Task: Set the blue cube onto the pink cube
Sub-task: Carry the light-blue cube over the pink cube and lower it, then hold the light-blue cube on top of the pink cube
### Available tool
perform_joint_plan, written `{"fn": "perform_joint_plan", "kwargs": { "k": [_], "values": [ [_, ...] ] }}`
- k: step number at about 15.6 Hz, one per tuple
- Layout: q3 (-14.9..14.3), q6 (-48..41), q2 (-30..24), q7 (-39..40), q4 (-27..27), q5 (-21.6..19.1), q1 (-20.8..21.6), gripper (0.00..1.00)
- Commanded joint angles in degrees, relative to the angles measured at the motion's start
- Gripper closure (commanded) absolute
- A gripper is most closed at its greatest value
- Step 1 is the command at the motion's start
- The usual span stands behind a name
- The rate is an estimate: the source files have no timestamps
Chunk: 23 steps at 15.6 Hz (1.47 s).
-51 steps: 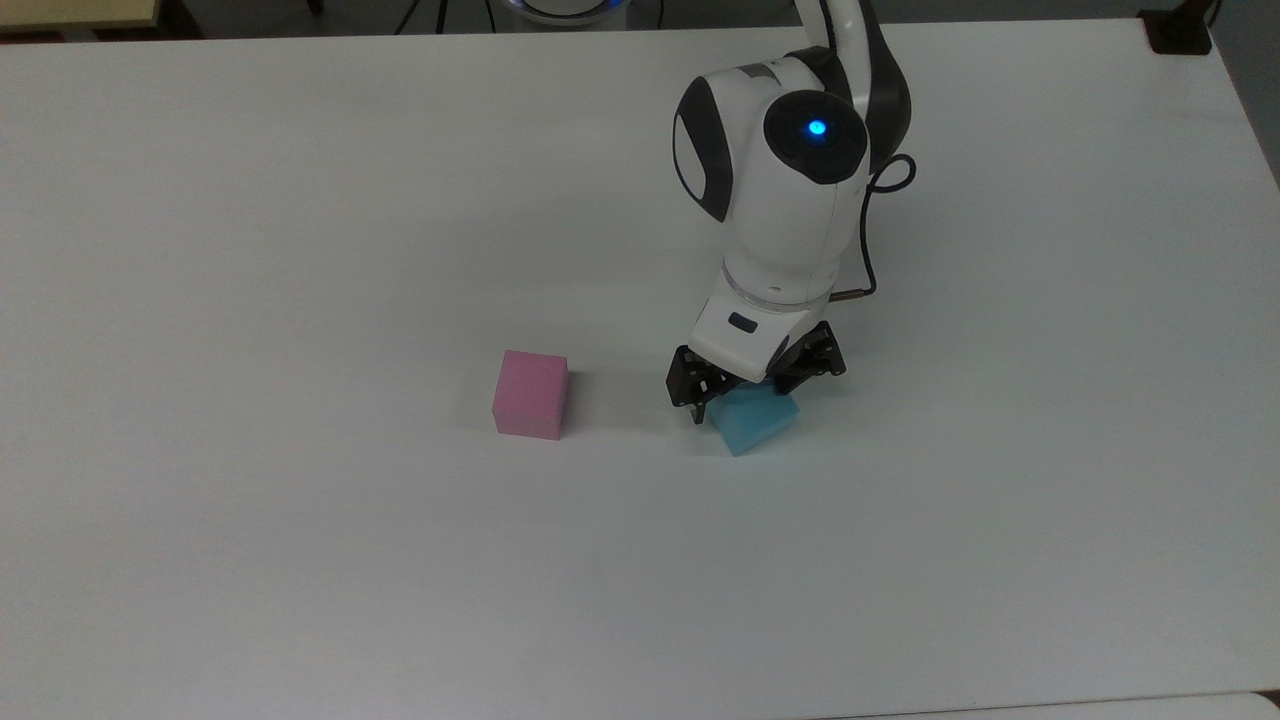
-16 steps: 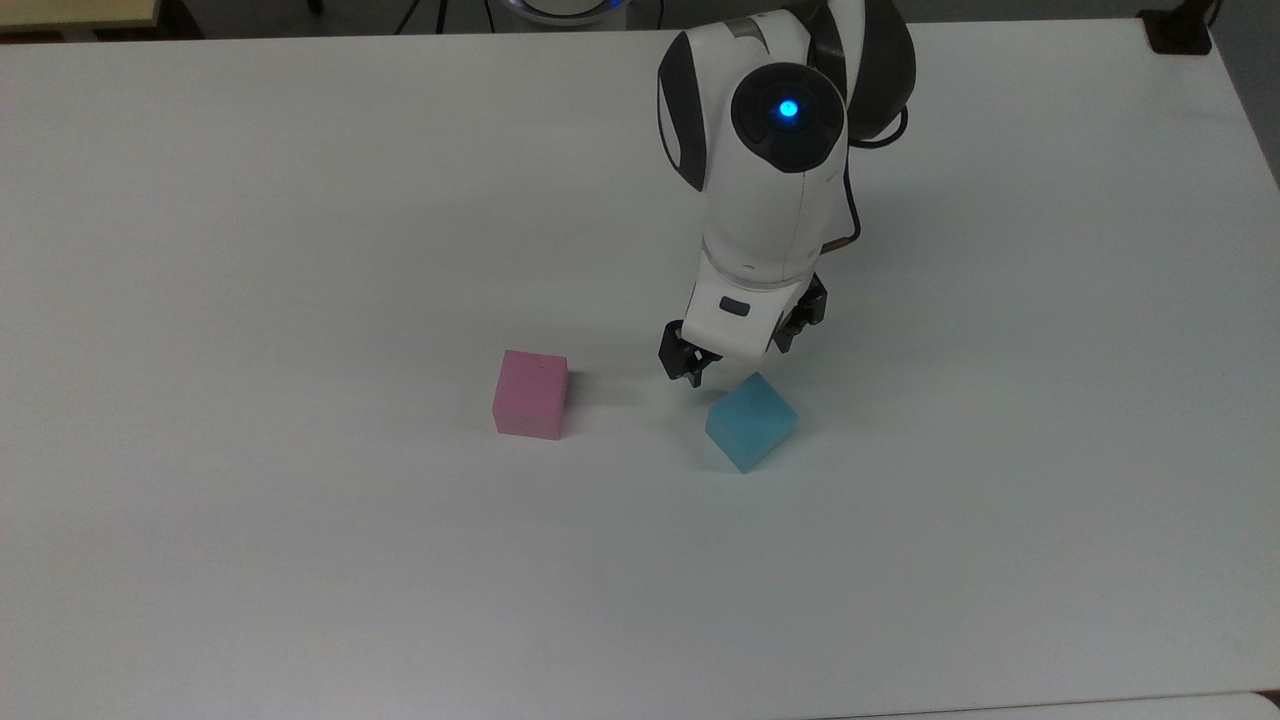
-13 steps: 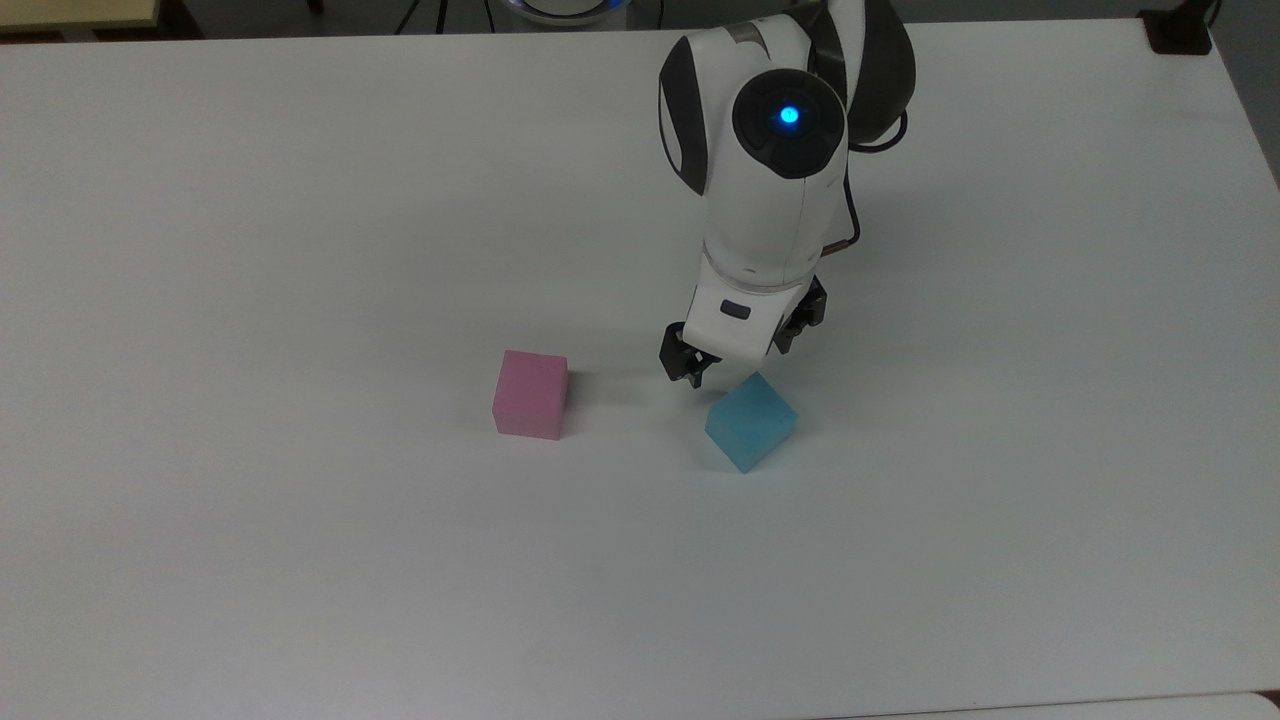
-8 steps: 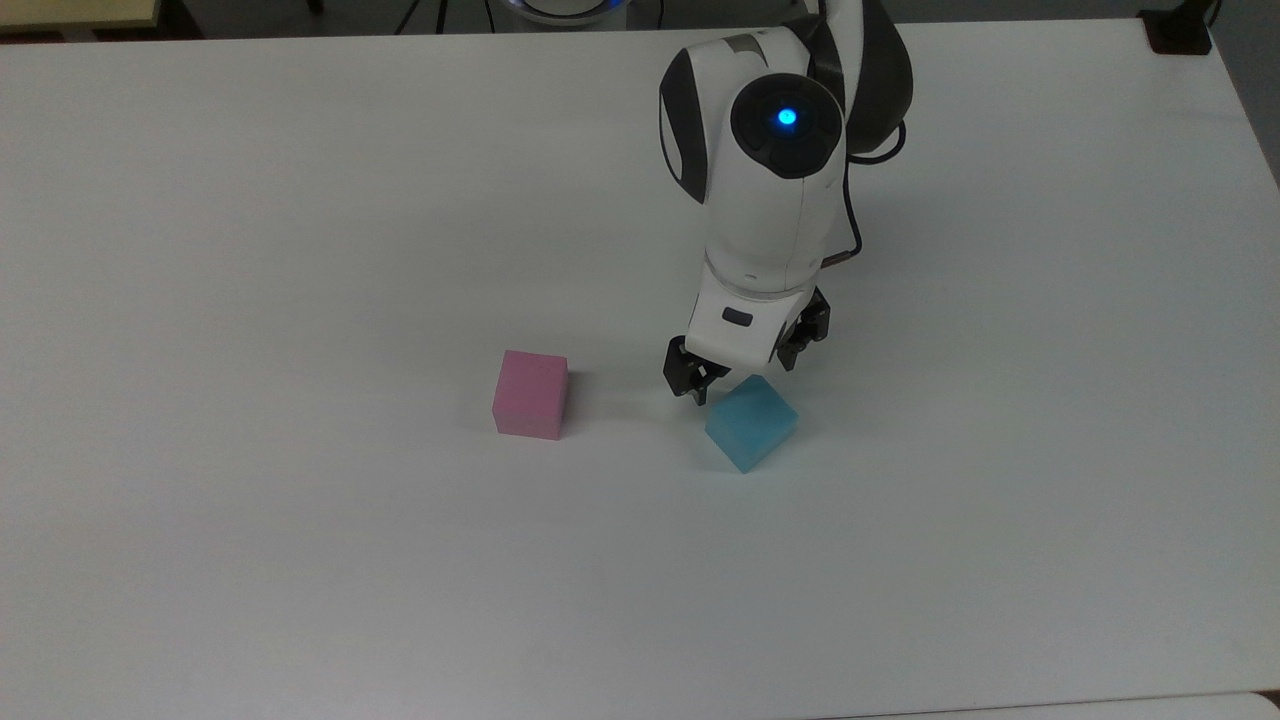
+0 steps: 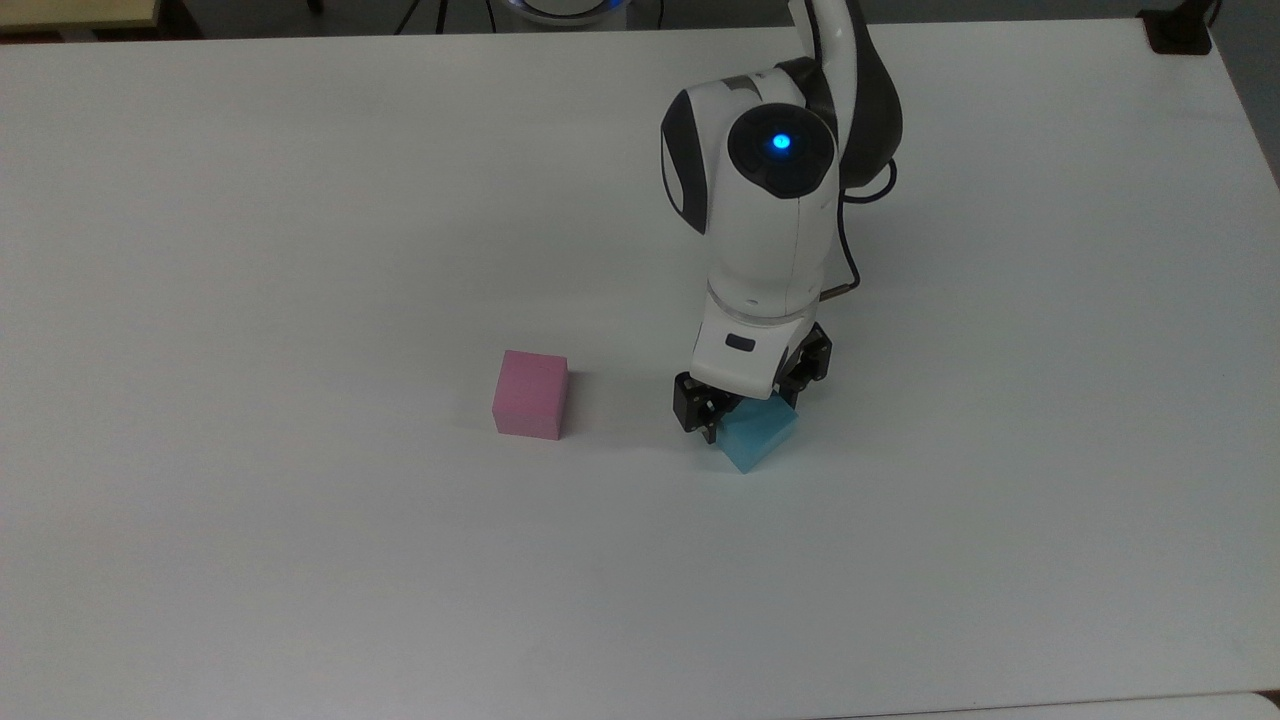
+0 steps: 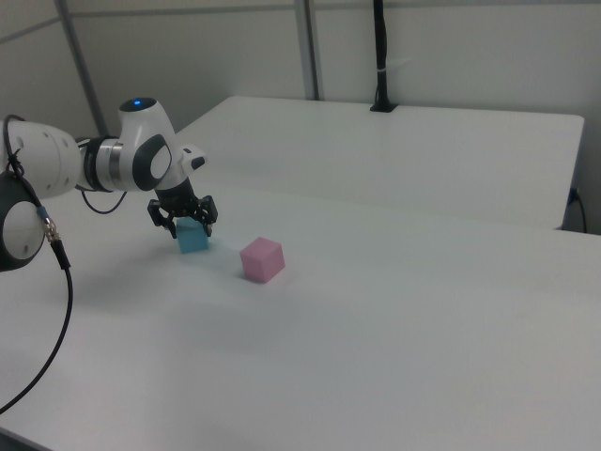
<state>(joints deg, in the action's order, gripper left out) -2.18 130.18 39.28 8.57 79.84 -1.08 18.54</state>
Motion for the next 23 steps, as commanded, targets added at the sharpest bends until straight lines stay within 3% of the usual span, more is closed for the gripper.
{"fn": "perform_joint_plan", "kwargs": {
  "k": [1, 2, 5, 8, 13, 17, 22, 23],
  "values": [
    [-0.72, 1.13, 0.10, -1.87, -0.04, 1.17, 0.89, 0.73],
    [-0.72, 0.95, -0.34, -3.89, -0.04, 1.26, 0.80, 0.81],
    [-1.08, 0.08, -4.63, -9.87, 0.49, 0.73, -0.16, 0.80],
    [-1.16, -7.81, -9.64, -15.06, 1.63, 1.25, -4.19, 0.77],
    [-3.53, -9.95, -13.34, -15.86, 6.45, 3.88, -8.69, 0.76],
    [-3.80, -9.95, -13.61, -15.86, 8.14, 5.56, -11.41, 0.75],
    [-3.71, -9.95, -13.70, -19.45, 8.14, 5.04, -11.51, 0.74],
    [-3.71, -9.86, -13.44, -20.95, 8.14, 5.04, -11.42, 0.64]
  ]
}}
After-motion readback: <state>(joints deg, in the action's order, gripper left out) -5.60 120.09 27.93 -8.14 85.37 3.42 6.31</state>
